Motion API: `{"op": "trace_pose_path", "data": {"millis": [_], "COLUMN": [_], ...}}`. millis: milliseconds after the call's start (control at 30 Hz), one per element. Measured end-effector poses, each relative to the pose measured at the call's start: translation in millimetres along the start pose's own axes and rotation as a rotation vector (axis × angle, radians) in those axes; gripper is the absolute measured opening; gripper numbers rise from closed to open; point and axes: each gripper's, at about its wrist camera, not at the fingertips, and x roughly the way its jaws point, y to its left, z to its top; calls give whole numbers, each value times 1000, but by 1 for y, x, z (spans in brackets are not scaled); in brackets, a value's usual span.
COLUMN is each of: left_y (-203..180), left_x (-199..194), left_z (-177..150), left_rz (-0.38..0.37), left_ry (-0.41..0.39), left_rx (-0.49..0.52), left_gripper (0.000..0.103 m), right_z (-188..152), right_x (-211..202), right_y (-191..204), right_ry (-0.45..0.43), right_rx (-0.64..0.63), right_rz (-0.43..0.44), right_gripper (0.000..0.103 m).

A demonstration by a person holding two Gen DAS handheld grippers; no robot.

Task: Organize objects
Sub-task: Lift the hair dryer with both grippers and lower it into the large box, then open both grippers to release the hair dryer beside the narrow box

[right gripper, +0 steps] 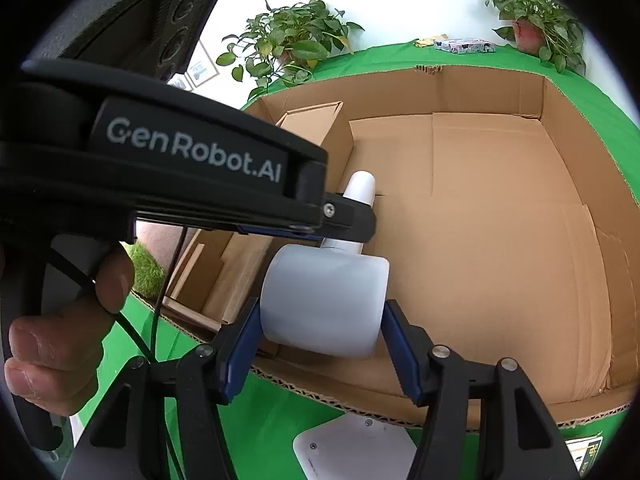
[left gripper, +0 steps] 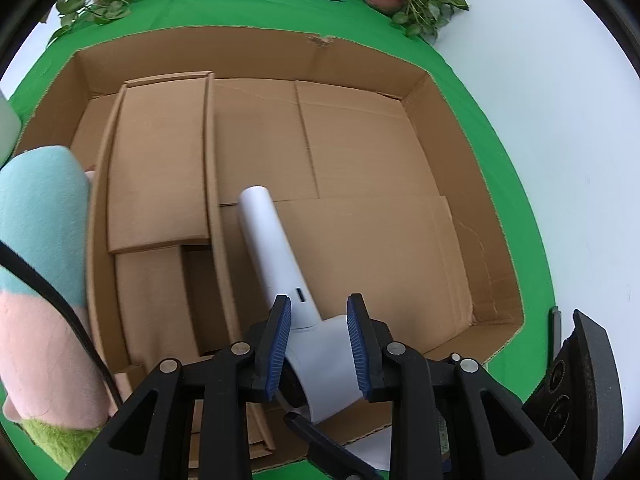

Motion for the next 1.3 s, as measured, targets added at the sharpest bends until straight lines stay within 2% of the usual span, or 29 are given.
{"op": "trace_pose_path", "data": {"millis": [133, 200, 433, 567, 633, 800, 933, 1133, 1300], "left_y": [8, 12, 5, 13, 21, 47, 60, 73, 78], "left_x": [-14, -25, -60, -74, -74, -67, -56, -58, -60], "left_z": [-6, -9, -26, -38, -43, -65, -79, -89, -96], "left_rz": [-11, -40, -2, 37, 63, 68, 66, 11, 14], "left_ry": [-20, -40, -121, -159, -157, -119, -86, -93, -128], "left_rx": [-21, -18, 48, 58, 51, 20, -3, -69, -114], "left_gripper": [26, 26, 29, 29, 29, 29, 29, 29, 29], "right_z": [0, 1, 0, -1, -2, -7, 0, -1, -4], "right_x": [2, 6, 0, -1, 2, -1, 3, 2, -8], "right_y": [4, 6, 14, 8, 6, 7, 9, 12, 15], "right_ry": [15, 32, 31, 42, 47, 52, 46, 46, 21], "right_rx": [-4, -9, -31, 0, 2, -17, -1, -5, -15], "right_rz": [-7, -15, 27, 38, 10, 8, 0, -21, -76], "right_gripper": [59, 60, 62, 60, 52, 43, 42, 41, 41]}}
